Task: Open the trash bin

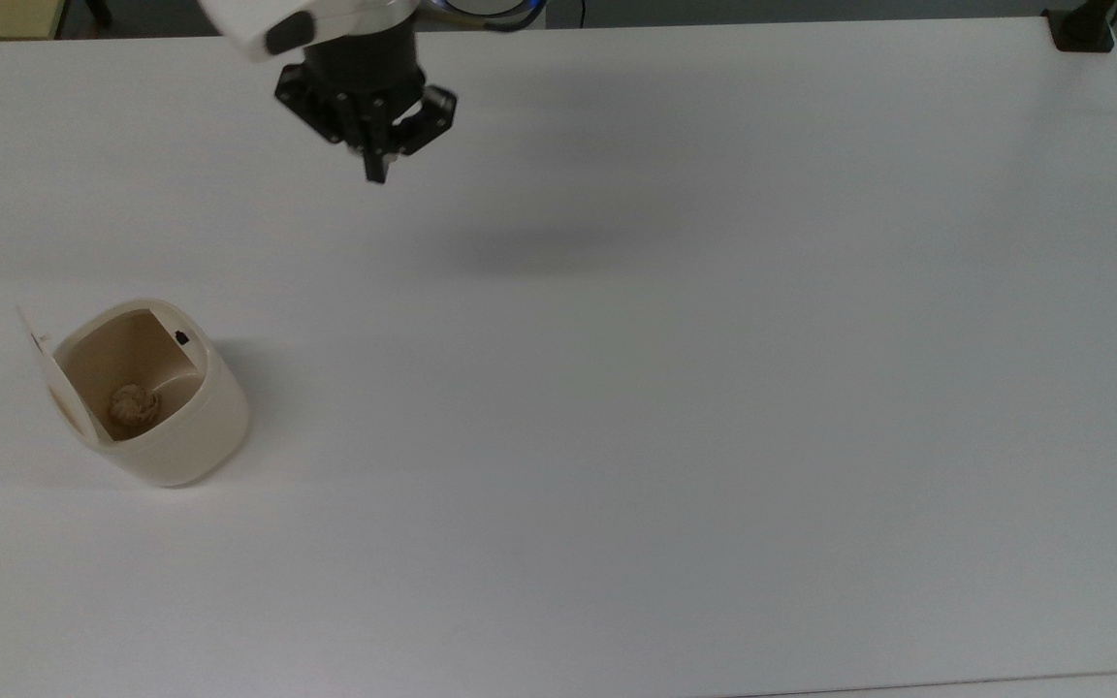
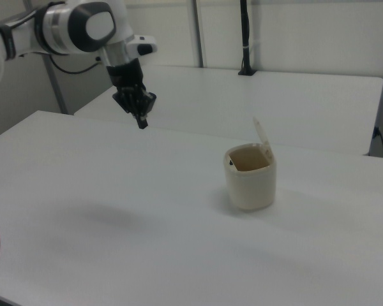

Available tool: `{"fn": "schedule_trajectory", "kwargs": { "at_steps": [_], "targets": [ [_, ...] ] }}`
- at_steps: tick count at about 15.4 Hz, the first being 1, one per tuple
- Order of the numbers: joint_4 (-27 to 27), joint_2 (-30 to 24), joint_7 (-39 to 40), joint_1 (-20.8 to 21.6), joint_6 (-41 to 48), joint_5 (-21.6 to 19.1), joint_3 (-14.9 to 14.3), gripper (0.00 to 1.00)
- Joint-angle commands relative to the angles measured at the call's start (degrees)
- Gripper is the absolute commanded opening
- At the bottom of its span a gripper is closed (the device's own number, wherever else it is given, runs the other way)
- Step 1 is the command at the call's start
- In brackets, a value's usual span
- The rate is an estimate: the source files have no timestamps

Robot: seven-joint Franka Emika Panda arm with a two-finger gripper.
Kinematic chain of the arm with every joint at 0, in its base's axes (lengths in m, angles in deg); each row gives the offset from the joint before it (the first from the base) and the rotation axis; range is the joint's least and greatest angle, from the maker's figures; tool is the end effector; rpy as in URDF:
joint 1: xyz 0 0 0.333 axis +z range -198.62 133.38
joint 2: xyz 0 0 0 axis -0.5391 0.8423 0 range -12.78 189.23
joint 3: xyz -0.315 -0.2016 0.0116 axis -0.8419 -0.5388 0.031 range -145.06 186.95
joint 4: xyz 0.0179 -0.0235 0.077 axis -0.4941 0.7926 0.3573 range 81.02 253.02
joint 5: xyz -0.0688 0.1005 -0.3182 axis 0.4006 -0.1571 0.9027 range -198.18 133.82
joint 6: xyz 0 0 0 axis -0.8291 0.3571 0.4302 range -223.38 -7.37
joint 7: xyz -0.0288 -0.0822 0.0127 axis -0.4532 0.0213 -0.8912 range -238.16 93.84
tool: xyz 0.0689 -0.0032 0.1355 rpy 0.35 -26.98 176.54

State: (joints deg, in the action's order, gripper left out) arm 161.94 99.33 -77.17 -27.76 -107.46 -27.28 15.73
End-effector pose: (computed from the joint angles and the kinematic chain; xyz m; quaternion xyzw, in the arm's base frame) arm 0.5862 -0.0098 0.5855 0.9975 -0.0401 0.0291 0.0499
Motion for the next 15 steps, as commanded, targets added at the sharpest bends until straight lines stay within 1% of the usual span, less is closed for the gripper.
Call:
{"fn": "schedule_trajectory", "kwargs": {
  "at_steps": [1, 2, 4, 5, 6, 7, 9, 11, 15],
  "targets": [
    [2.35, -4.25, 3.86, 1.81, 5.20, 0.81, 0.29, 0.00],
    [2.44, -4.69, 4.22, 2.25, 6.43, 0.81, 0.38, 0.01],
    [2.44, -5.04, 4.57, 2.69, 8.89, 0.81, 0.38, 0.11],
    [2.44, -5.04, 4.83, 2.96, 9.78, 0.81, 0.38, 0.16],
    [2.35, -4.96, 4.83, 3.13, 9.96, 0.90, 0.38, 0.26],
    [2.35, -5.04, 4.83, 2.96, 10.05, 0.82, 0.29, 0.39],
    [2.35, -4.70, 4.83, 2.78, 9.61, 1.08, 0.20, 0.75],
    [2.18, -4.43, 4.75, 2.78, 9.17, 1.60, 0.20, 1.00],
    [2.18, -4.87, 3.87, 2.61, 9.17, 1.61, -0.15, 1.00]
  ]
}}
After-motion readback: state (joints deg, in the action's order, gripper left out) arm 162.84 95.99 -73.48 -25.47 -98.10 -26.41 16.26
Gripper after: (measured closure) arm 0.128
